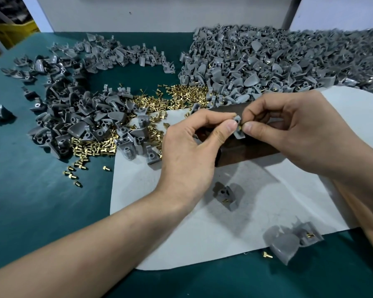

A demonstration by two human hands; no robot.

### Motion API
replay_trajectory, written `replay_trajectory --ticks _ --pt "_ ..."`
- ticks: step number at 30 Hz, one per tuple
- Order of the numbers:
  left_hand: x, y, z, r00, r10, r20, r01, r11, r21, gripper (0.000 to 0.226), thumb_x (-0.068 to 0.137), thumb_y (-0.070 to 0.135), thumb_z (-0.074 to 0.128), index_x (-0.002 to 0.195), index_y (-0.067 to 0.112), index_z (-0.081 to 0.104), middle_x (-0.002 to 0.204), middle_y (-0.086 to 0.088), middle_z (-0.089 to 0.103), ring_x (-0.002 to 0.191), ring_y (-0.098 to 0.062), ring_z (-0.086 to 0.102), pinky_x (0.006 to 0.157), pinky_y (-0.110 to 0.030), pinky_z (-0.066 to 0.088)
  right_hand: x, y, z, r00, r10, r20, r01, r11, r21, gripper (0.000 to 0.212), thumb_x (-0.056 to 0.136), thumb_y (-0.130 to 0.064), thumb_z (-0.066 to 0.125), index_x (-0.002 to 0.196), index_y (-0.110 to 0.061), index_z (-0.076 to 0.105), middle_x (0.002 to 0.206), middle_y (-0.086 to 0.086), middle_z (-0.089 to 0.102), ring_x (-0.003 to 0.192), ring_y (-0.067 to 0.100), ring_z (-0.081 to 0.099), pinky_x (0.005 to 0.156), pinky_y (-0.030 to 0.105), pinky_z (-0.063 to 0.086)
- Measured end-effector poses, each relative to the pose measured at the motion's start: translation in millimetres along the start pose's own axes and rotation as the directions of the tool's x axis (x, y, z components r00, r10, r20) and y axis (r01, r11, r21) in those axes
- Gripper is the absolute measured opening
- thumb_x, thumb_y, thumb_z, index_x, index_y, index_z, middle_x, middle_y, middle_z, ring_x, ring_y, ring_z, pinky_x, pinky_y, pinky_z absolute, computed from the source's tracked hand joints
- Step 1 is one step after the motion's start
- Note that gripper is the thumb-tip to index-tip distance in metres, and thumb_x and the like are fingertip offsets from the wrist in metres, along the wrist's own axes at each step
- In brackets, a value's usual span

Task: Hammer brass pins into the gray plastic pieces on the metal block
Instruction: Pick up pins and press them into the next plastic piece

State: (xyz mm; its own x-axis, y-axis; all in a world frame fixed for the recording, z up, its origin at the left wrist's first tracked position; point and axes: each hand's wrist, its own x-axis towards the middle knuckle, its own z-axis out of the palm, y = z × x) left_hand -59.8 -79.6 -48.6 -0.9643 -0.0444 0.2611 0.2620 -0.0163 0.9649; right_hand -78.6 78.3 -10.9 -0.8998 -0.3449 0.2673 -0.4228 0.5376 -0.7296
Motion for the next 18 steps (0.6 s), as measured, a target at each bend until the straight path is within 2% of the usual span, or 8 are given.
replay_trajectory --ticks 7,12,15,18 --pt "-0.9 -0.6 0.9 1.0 0.014 0.011 -0.014 1.0 -0.005 0.013 0.083 0.011 0.071 0.083 0.023 0.073 0.079 0.015 0.072 0.076 0.007 0.064 0.07 -0.007 0.046 1.2 0.4 -2.5 1.0 -0.007 0.016 0.007 1.0 0.024 0.017 0.081 -0.006 0.069 0.073 -0.02 0.065 0.065 -0.01 0.064 0.054 -0.001 0.054 0.055 0.006 0.04" --pt "-0.8 -0.6 1.2 1.0 0.017 0.009 -0.017 1.0 0.001 0.014 0.083 0.012 0.072 0.082 0.025 0.073 0.08 0.015 0.073 0.076 0.008 0.063 0.07 -0.006 0.045 2.2 -0.1 -4.7 0.998 0.033 0.049 -0.038 0.996 0.086 0.012 0.08 -0.008 0.07 0.073 -0.017 0.068 0.063 -0.004 0.064 0.051 0.0 0.052 0.05 0.01 0.041" --pt "-0.2 -0.5 1.3 1.0 0.001 -0.004 -0.001 1.0 0.002 0.011 0.084 0.014 0.072 0.083 0.024 0.074 0.081 0.015 0.073 0.077 0.007 0.064 0.069 -0.006 0.045 2.4 -1.4 -7.2 0.997 0.066 0.048 -0.072 0.987 0.142 0.005 0.077 -0.009 0.071 0.074 -0.013 0.07 0.06 0.01 0.061 0.042 0.003 0.044 0.042 0.013 0.036" --pt "0.2 -0.7 1.5 1.0 -0.014 -0.013 0.014 1.0 0.006 0.009 0.084 0.016 0.072 0.084 0.025 0.074 0.083 0.013 0.073 0.078 0.006 0.064 0.07 -0.007 0.046 2.5 -1.7 -8.6 0.995 0.07 0.066 -0.079 0.984 0.16 0.002 0.074 -0.013 0.071 0.075 -0.012 0.07 0.059 0.006 0.061 0.041 0.005 0.044 0.041 0.013 0.037"
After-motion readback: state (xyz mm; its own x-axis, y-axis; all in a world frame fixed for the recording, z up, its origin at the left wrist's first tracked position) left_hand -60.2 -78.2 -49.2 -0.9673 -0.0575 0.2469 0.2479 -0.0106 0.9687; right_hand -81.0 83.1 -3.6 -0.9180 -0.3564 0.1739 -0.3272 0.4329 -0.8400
